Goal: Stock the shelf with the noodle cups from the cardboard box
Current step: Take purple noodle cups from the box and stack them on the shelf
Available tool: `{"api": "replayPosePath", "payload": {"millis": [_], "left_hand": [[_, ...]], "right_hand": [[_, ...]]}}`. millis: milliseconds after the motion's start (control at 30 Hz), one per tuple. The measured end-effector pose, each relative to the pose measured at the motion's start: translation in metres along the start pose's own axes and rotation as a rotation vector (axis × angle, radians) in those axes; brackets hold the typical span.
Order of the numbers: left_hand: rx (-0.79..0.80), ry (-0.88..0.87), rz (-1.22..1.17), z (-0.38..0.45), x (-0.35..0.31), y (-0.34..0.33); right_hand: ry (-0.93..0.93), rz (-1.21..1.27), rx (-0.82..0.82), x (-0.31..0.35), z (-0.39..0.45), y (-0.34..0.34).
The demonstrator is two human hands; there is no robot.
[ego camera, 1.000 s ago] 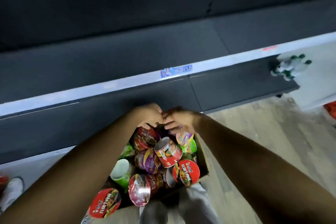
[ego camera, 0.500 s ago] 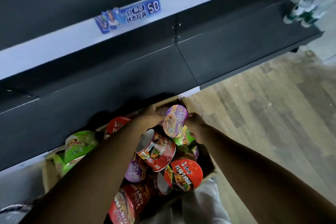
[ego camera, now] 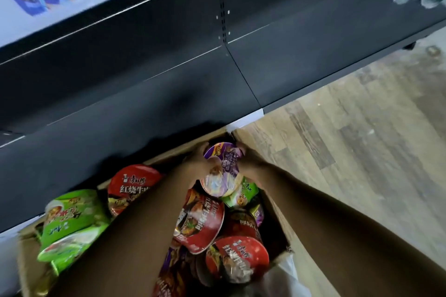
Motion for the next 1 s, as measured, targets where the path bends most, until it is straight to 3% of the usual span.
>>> {"api": "replayPosePath", "payload": {"millis": [233,400,567,867,1000], "left_hand": [[0.159,0.106,-0.180,-0.046,-0.009,0.048],[0.287,0.174,-0.317,-0.117,-0.030,0.119],[0.387,0.221,-0.408,-0.211,-0.052,0.214],[0.301,0.020,-0.269,-0.354,-0.058,0.371],[0.287,-0.119,-0.359,-0.416,-0.052,0.425]], "right_hand": [[-0.128,0.134,-0.026,0.002,-0.046,0.025],[-0.166,0.507,0.048,0.041,-0.120,0.055],[-0.003,0.575,0.120,0.111,-0.214,0.089],[0.280,0.550,0.616,0.244,-0.376,0.126],[0.417,0.497,0.704,0.299,-0.430,0.133]]}}
Point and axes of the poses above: each hand's wrist, its own z-axis towards the middle knuckle, its own y-axis out of the back of the hand, x = y × z, the point moved 1 cm from there along z, towards the middle knuckle, and after that the axes turned 9 degrees about -x, right-handed, at the moved point
